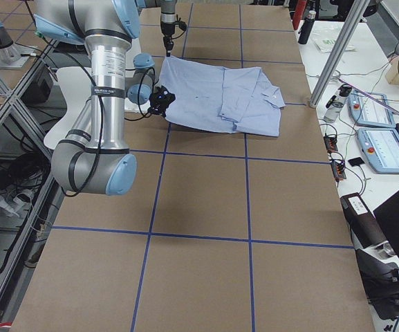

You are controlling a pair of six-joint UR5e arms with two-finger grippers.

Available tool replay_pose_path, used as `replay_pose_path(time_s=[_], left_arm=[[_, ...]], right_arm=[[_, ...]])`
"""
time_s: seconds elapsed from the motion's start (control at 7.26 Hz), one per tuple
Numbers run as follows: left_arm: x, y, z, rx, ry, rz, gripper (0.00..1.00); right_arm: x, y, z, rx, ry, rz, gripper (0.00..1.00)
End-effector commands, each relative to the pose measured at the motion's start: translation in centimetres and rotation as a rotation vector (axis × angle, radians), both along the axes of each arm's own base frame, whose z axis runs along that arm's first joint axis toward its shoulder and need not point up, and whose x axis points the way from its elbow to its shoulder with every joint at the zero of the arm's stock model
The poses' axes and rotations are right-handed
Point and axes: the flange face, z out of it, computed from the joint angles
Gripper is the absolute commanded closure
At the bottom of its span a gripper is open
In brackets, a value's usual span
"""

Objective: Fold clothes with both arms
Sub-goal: 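Lift the hem with both grippers and fold it toward the collar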

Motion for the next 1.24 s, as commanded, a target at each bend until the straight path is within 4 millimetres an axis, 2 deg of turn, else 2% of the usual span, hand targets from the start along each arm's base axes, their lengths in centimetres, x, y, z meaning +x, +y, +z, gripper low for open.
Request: replay_pose_path(time_s=[0.0, 0.14, 0.28, 0.41, 0.55, 0.69, 0.83, 0.96, 1.1], left_arm=[[-2.5, -5.4, -2.8, 0.014, 0.067, -0.108, 1.00], [-4.2, -8.2, -2.8, 0.067, 0.063, -0.157, 1.00], [-5.5, -11.4, -2.6, 0.103, 0.052, -0.199, 1.00], [-6.3, -14.7, -1.6, 0.164, 0.024, -0.189, 1.00], [-7.4, -18.2, -0.9, 0.181, 0.009, -0.199, 1.00], [-7.5, -19.8, 0.1, 0.167, -0.005, -0.205, 1.00], [-7.5, -20.2, 0.2, 0.166, -0.009, -0.216, 1.00], [-7.9, -20.6, 0.1, 0.166, -0.010, -0.225, 1.00], [-8.1, -22.0, -0.2, 0.164, -0.009, -0.247, 1.00]], right_arm=[[1.4, -3.4, -2.3, -0.002, -0.056, 0.075, 1.00], [1.5, -6.3, -3.2, -0.043, -0.065, 0.099, 1.00], [1.4, -10.1, -5.2, -0.038, -0.056, 0.107, 1.00], [1.8, -13.5, -7.5, 0.002, -0.028, 0.103, 1.00], [2.7, -16.3, -8.6, 0.009, -0.003, 0.112, 1.00], [4.3, -19.1, -8.2, -0.007, 0.005, 0.121, 1.00], [5.1, -21.5, -7.9, -0.014, 0.011, 0.128, 1.00], [5.1, -23.5, -7.5, -0.026, 0.027, 0.157, 1.00], [5.6, -24.8, -7.6, -0.027, 0.026, 0.188, 1.00]])
